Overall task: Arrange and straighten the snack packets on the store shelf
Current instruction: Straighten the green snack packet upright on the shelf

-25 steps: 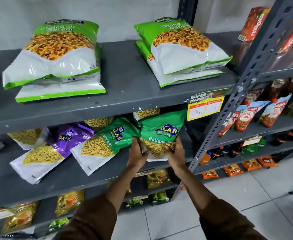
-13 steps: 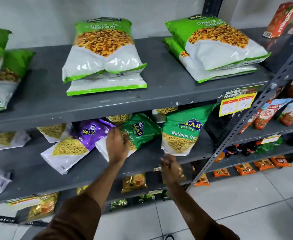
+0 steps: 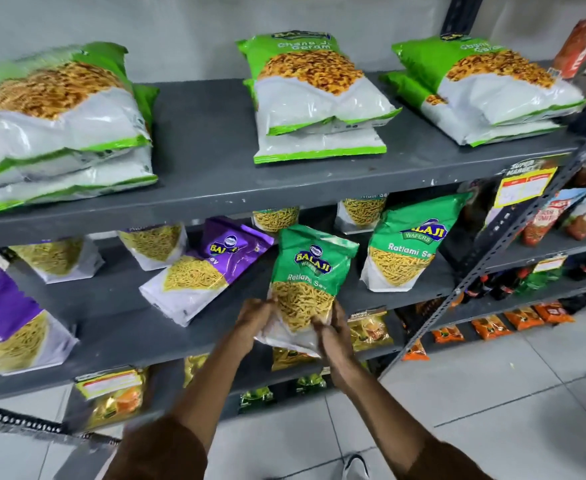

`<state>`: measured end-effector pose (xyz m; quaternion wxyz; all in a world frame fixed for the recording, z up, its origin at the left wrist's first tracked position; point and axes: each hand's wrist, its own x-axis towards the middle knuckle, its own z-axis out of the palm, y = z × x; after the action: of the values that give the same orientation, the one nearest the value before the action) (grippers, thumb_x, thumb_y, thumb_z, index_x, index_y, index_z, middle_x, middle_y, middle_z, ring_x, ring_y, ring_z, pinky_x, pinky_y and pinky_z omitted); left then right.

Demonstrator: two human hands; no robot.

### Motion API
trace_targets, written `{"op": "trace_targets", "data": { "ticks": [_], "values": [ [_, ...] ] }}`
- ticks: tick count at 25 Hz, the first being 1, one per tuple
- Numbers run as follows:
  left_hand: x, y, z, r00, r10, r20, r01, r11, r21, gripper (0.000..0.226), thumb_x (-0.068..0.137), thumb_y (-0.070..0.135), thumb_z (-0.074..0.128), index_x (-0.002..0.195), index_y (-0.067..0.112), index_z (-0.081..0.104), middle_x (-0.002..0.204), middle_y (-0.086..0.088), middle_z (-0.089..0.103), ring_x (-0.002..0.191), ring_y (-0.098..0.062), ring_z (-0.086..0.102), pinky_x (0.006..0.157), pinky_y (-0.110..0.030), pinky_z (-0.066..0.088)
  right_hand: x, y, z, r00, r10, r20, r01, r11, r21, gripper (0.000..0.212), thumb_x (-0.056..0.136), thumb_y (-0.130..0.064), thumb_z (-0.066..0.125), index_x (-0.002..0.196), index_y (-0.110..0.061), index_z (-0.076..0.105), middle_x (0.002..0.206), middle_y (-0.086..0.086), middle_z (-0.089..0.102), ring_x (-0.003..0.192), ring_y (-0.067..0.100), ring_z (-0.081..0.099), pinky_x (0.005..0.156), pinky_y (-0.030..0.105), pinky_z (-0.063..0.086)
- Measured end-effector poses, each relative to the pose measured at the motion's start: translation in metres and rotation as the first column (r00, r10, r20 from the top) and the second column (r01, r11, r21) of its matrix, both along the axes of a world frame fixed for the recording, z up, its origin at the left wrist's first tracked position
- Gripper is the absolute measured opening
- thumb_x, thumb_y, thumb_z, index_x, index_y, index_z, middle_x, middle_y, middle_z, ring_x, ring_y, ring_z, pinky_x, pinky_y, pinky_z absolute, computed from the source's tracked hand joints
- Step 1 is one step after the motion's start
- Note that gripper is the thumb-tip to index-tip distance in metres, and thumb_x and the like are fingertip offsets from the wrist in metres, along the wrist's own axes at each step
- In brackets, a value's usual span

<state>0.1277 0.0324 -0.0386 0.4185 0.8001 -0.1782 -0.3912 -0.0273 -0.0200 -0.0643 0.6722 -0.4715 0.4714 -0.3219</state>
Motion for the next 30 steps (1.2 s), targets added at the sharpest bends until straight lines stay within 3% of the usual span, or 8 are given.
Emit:
{"op": "trace_targets", "data": {
  "ticks": [4,8,10,13,19,21,25,30],
  "values": [
    [-0.037,0.063,-0.017,0.995,0.085,-0.049,-0.095,0.959,-0.266,0.018,0.083,0.022,0.068,0.067,0.028,0.074,0.086,-0.014,0.061,0.083,-0.022,0.057,0.077,-0.037,0.045,-0.039,0.043,0.013,0.999,0.040,0.026,-0.036,0.989,-0.141,0.065,0.089,0.005,0.061,0.142,-0.030,0.043,0.153,-0.006,0.045,0.145,0.017,0.038,0.120,0.047,0.032],
    [-0.078,0.128,0.025,0.994,0.107,0.002,-0.092,0.868,-0.488,0.006,0.091,0.019,0.065,0.089,0.022,0.070,0.096,-0.006,0.065,0.091,-0.016,0.060,0.080,-0.026,0.047,-0.074,0.086,0.053,0.988,0.150,0.034,-0.140,0.968,-0.206,0.057,0.089,-0.015,0.067,0.131,-0.047,0.045,0.140,-0.040,0.046,0.139,-0.009,0.037,0.116,0.019,0.032],
    [-0.088,0.149,0.049,0.998,0.058,0.019,-0.039,0.841,-0.540,0.012,0.091,0.016,0.064,0.100,0.013,0.071,0.101,0.002,0.073,0.093,-0.009,0.066,0.080,-0.019,0.051,-0.088,0.103,0.069,0.980,0.198,0.017,-0.187,0.949,-0.255,0.064,0.088,-0.028,0.067,0.141,-0.045,0.037,0.144,-0.036,0.045,0.138,-0.012,0.037,0.111,0.010,0.034],
    [-0.092,0.158,0.057,0.996,0.092,0.016,-0.066,0.818,-0.571,0.025,0.089,0.015,0.065,0.112,0.018,0.072,0.106,0.004,0.078,0.095,-0.003,0.070,0.083,-0.019,0.054,-0.095,0.109,0.069,0.975,0.222,-0.025,-0.220,0.933,-0.286,0.078,0.084,-0.044,0.068,0.151,-0.037,0.028,0.156,-0.020,0.039,0.145,0.000,0.034,0.120,0.027,0.030],
    [-0.085,0.128,0.042,0.998,0.052,0.026,-0.032,0.861,-0.507,0.030,0.087,-0.001,0.064,0.108,0.018,0.072,0.100,0.005,0.079,0.089,-0.007,0.073,0.076,-0.024,0.058,-0.085,0.075,0.059,0.975,0.197,-0.106,-0.220,0.931,-0.293,0.062,0.091,-0.015,0.064,0.132,-0.050,0.034,0.130,-0.050,0.047,0.126,-0.025,0.040,0.098,-0.004,0.033],
    [-0.073,0.101,0.033,0.996,0.062,0.063,-0.027,0.889,-0.458,0.031,0.082,-0.004,0.069,0.103,0.018,0.071,0.093,0.010,0.080,0.083,-0.003,0.074,0.077,-0.022,0.060,-0.076,0.045,0.053,0.965,0.180,-0.192,-0.232,0.925,-0.300,0.055,0.092,-0.010,0.063,0.126,-0.046,0.040,0.120,-0.034,0.059,0.111,-0.024,0.051,0.095,0.002,0.040],
    [-0.055,0.038,0.009,0.975,0.095,0.199,-0.010,0.921,-0.390,0.031,0.078,-0.002,0.075,0.107,0.009,0.070,0.100,0.001,0.079,0.093,-0.007,0.074,0.086,-0.030,0.059,-0.046,-0.013,0.044,0.950,0.108,-0.293,-0.222,0.894,-0.388,0.045,0.091,-0.010,0.059,0.122,-0.039,0.045,0.107,0.009,0.067,0.092,0.021,0.062,0.085,0.044,0.053],
    [-0.044,-0.029,0.006,0.947,0.190,0.257,-0.088,0.927,-0.364,0.033,0.082,-0.002,0.070,0.115,0.003,0.064,0.108,-0.005,0.075,0.078,0.020,0.063,0.072,0.000,0.047,-0.009,-0.071,0.053,0.937,0.167,-0.308,-0.268,0.908,-0.323,0.063,0.097,-0.008,0.055,0.152,-0.006,0.024,0.142,-0.005,0.044,0.132,0.011,0.047,0.107,0.018,0.032]
  ]
}}
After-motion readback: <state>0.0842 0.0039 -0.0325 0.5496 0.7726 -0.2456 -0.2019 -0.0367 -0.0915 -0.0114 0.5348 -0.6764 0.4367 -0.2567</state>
